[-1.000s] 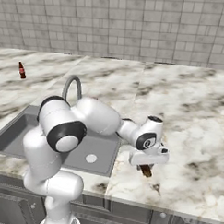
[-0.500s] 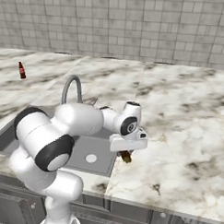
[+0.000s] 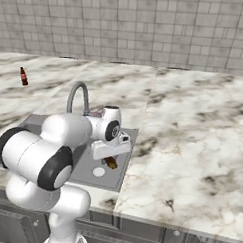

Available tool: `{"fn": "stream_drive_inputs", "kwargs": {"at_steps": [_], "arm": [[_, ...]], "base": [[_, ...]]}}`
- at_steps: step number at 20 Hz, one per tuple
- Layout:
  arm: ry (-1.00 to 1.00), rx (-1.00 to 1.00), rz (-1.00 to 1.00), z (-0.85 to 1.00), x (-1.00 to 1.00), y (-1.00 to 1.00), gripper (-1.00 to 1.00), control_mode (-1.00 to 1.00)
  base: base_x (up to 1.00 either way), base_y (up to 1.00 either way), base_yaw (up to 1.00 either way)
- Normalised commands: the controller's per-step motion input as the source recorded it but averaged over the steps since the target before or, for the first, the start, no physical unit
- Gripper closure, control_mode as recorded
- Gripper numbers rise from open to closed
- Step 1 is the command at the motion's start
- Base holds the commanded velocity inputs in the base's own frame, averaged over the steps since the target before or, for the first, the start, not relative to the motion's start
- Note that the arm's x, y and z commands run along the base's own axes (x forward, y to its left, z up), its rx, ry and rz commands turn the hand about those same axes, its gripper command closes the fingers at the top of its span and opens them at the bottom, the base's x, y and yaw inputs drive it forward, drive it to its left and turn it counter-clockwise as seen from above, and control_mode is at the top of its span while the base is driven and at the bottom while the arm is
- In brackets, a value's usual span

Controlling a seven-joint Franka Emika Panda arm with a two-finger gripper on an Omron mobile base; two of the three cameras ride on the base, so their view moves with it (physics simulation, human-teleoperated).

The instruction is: Turn on the sink faucet. Then move the sweet potato from the counter to the sink. Turn off the sink. Move the vegetable from the sink to the pot next to the stove. Finally move the pot to the front right burner.

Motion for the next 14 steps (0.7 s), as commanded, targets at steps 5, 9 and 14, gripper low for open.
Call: {"fn": "stream_drive_inputs", "kwargs": {"at_steps": [5,9,14], "arm": [[0.02,0.02,0.16,-0.11,0.38,0.72,1.0,-1.0],[0.01,0.01,0.13,-0.43,0.25,0.1,1.0,-1.0],[0.0,0.03,0.1,-0.49,0.24,0.01,1.0,-1.0]], "base": [[0.0,0.0,0.0],[0.0,0.0,0.0],[0.0,0.0,0.0]]}}
